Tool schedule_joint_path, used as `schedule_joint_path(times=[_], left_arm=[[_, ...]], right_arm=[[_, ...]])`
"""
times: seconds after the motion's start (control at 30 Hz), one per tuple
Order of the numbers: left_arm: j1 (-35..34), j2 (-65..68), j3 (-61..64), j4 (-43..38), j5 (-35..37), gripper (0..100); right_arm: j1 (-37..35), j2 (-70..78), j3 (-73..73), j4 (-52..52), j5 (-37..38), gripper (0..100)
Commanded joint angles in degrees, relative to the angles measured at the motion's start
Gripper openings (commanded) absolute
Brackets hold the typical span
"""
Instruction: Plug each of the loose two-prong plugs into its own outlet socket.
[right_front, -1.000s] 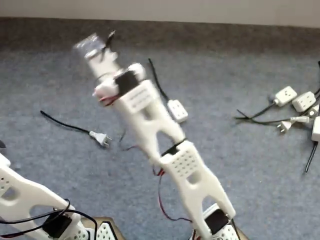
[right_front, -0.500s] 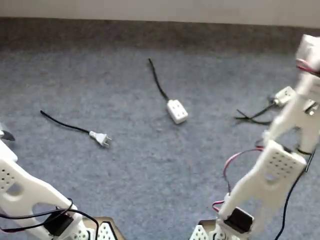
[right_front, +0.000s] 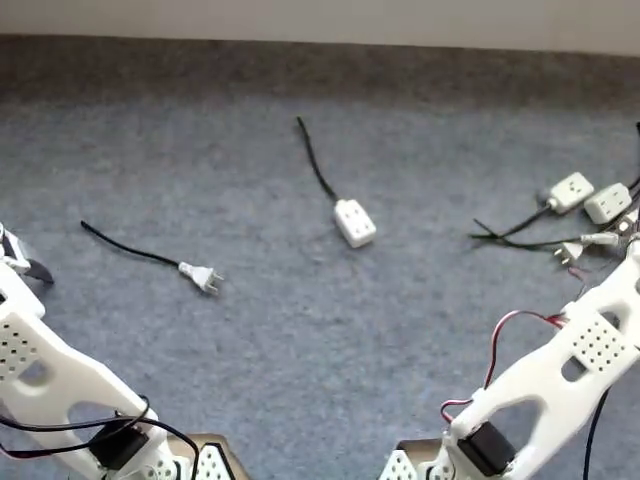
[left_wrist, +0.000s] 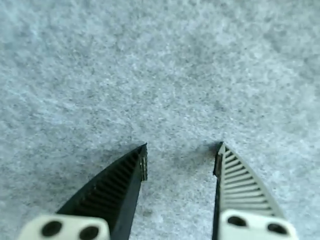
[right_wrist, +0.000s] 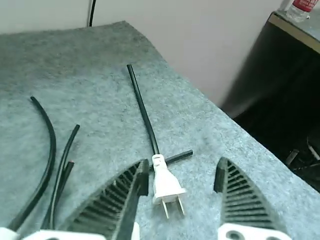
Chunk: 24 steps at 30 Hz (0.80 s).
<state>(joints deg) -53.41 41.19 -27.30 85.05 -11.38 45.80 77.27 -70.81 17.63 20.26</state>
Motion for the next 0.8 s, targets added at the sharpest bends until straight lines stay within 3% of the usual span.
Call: schedule_joint_path(times=[0.0, 0.1, 0.2, 0.43, 0.77], left_arm=[[1.01, -0.57, 0.13, 0.09, 0.0, 22], [1.1, -0.66, 0.04, 1.76, 0.0, 22], [1.36, -0.84, -0.22, 3.16, 0.26, 22], [3.21, -1.01, -0.22, 5.27, 3.96, 22], [3.74, -1.01, -0.31, 6.07, 3.96, 22]], right_arm=[[0.4, 3.56, -0.66, -10.51, 5.01, 22.0], [0.31, 6.64, -0.66, -12.97, 8.26, 22.0], [0.04, 6.9, -0.31, -8.22, 8.79, 22.1], [-4.97, 4.88, -4.09, 26.59, 8.62, 22.3], [-14.29, -0.92, -6.73, 59.56, 8.53, 22.3]])
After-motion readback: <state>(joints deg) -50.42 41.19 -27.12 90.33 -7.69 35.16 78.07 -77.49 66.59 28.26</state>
